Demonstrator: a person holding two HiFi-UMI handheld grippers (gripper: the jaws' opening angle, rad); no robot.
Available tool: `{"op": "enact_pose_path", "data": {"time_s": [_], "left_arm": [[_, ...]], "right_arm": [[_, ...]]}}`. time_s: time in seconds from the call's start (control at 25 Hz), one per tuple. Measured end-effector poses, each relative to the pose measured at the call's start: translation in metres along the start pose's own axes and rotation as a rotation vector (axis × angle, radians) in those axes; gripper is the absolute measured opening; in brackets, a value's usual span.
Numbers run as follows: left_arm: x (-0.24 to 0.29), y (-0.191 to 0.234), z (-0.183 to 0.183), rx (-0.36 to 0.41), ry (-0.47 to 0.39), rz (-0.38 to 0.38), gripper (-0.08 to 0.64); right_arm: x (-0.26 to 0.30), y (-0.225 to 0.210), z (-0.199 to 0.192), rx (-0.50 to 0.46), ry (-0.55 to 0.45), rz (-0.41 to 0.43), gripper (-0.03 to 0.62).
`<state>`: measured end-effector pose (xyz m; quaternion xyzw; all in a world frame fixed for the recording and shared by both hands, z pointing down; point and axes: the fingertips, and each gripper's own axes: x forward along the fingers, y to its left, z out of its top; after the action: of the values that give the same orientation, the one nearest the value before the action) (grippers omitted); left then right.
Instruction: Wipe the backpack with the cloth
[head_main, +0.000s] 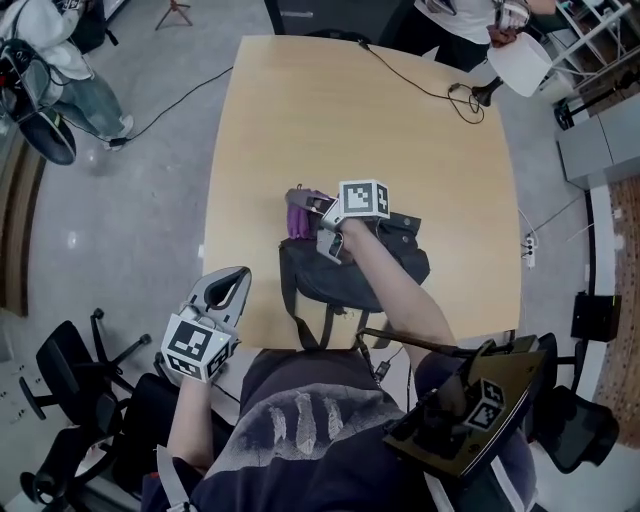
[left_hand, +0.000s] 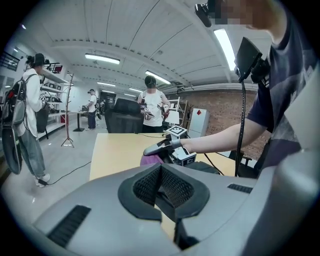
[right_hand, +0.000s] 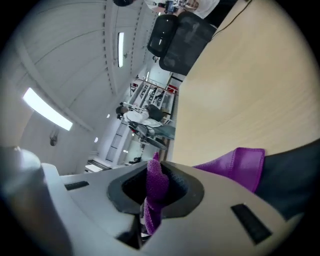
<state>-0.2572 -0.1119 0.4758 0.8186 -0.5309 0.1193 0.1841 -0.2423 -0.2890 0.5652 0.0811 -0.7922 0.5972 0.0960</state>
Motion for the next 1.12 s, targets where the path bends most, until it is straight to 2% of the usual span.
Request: {"op": "enact_pose_path", "data": {"time_s": [0.16,0.2,0.24,0.28,0.32,0.36,0.44,0.48,0.52,0.68,0.84,1.04,1.12], "left_arm": [[-0.001,0.000,0.000,0.006,-0.004,0.000,0.008],[-0.001,0.000,-0.001,0.006,-0.002,-0.001,0.008],[0.000,-0.001,-0.002,0.006,0.001,-0.004,0.008],[0.001,-0.003,-0.004,0.007,0.005,-0.010,0.008],[0.002,-0.006,-0.005,0.010,0.008,-0.018,0.008],[0.003,-0.009,-0.006,0.013,0.011,-0.027,0.008],[0.004,-0.015,-0.005,0.023,0.013,-0.040,0.008],[0.005,-0.016,-0.004,0.027,0.013,-0.043,0.008],[0.006,-0.018,-0.003,0.031,0.014,-0.046,0.008],[0.009,-0.027,-0.002,0.044,0.020,-0.058,0.008],[0.012,-0.037,-0.002,0.055,0.025,-0.068,0.008],[0.016,-0.050,0.000,0.072,0.031,-0.085,0.008],[0.019,-0.056,0.001,0.079,0.034,-0.094,0.008]], "right_arm": [[-0.017,0.072,-0.026,0.060,0.088,0.336,0.038],[-0.021,0.077,-0.033,0.064,0.116,0.369,0.038],[-0.023,0.073,-0.040,0.050,0.138,0.348,0.038],[-0.025,0.058,-0.046,0.015,0.158,0.265,0.038],[-0.029,0.033,-0.052,-0.048,0.182,0.123,0.038],[-0.036,0.003,-0.057,-0.154,0.221,-0.053,0.038],[-0.056,-0.053,-0.064,-0.453,0.341,-0.390,0.038],[-0.066,-0.070,-0.065,-0.582,0.393,-0.500,0.038],[-0.074,-0.080,-0.064,-0.670,0.422,-0.563,0.038],[-0.095,-0.085,-0.058,-0.829,0.444,-0.653,0.038],[-0.124,-0.095,-0.056,-0.853,0.462,-0.696,0.038],[-0.179,-0.115,-0.047,-0.937,0.498,-0.808,0.038],[-0.199,-0.122,-0.040,-0.913,0.469,-0.835,0.038]]}}
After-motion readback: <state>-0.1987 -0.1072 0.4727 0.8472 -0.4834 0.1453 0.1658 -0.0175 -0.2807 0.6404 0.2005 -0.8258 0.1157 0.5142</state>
